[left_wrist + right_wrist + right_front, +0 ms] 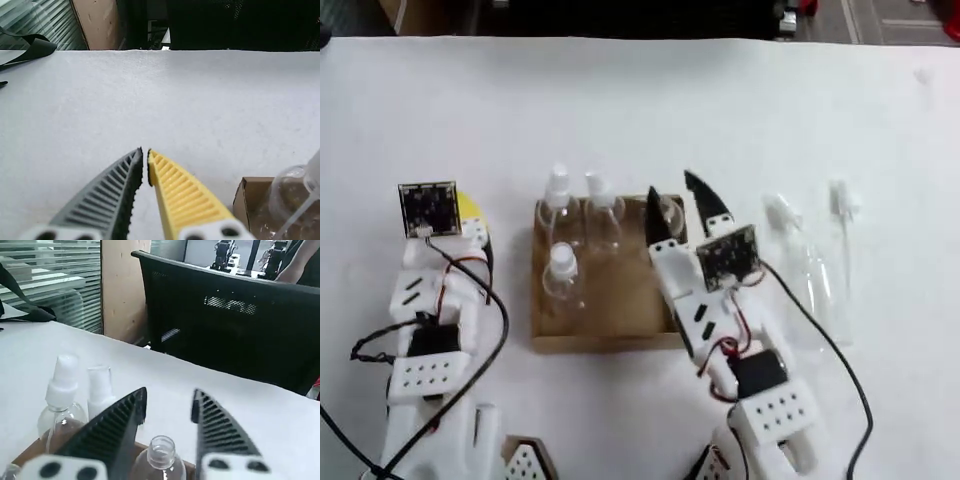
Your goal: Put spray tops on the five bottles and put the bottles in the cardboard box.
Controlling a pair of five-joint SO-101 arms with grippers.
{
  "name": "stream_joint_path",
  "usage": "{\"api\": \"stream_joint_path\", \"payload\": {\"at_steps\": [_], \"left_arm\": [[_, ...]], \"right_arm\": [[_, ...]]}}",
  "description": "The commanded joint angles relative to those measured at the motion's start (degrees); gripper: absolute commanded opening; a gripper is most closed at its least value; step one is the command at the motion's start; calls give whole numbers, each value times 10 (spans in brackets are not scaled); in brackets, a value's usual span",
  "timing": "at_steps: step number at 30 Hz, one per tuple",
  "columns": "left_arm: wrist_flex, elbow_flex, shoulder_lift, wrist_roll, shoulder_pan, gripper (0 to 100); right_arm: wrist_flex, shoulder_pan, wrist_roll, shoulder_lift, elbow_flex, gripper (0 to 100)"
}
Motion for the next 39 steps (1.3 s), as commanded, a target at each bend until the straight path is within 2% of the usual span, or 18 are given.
{"api": "stream_joint_path", "payload": {"at_steps": [1, 4, 10, 15, 26, 39], "left_arm": [[-19, -6, -3, -4, 2, 24], [-18, -6, -3, -4, 2, 24], [-19, -6, -3, -4, 2, 24], [-18, -6, -3, -4, 1, 24], [-18, -6, -3, -4, 1, 24], [-20, -6, -2, -4, 1, 24]], "right_arm": [[87, 21, 4, -99, -41, 55], [188, 22, 3, -108, -70, 9], [379, 18, 5, -59, -118, 16], [473, 13, 4, 38, -167, 16], [392, 10, 3, 327, -237, 16], [305, 11, 3, 364, -240, 16]]}}
